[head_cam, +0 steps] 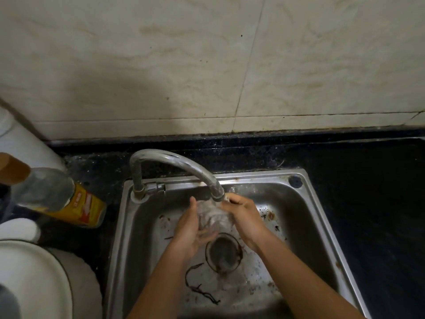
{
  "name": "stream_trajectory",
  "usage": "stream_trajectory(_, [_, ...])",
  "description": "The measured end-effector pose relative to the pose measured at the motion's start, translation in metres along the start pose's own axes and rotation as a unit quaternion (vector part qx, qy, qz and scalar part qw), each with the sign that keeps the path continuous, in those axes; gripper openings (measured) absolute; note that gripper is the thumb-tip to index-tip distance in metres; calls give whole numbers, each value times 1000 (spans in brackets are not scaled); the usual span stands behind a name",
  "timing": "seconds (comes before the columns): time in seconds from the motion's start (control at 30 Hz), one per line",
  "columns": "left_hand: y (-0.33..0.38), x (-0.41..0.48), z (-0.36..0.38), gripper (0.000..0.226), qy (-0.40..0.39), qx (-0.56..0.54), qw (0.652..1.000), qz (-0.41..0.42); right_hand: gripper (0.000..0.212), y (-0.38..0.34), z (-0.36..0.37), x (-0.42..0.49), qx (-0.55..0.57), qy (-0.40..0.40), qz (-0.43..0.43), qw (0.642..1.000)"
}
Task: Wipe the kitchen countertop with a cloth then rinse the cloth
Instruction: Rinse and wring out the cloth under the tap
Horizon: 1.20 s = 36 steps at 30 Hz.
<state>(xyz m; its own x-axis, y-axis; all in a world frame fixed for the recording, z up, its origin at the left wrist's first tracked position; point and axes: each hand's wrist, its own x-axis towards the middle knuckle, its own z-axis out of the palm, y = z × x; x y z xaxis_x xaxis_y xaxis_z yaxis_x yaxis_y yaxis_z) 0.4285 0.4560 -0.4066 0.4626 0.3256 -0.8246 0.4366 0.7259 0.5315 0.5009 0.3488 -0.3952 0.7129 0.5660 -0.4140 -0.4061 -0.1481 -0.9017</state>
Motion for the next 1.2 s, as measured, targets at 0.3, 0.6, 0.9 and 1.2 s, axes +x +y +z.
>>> stream_trajectory(0.3, [-6, 6, 8, 28, -19, 76, 988, 130, 46, 15, 14, 3, -6, 48, 202, 978])
stream_trajectory(0.6, [-12, 13, 6, 32, 34, 14, 993, 110, 43, 14, 22, 0, -215, 107, -41, 970])
stream_trajectory(0.9, [-15, 9, 14, 37, 5, 53, 994, 91, 73, 32, 25, -8, -528, 64, -221, 818])
stream_trajectory(1.2, [-8, 9, 13, 37, 22, 60, 993, 102, 44, 27, 31, -6, -483, 85, -158, 857])
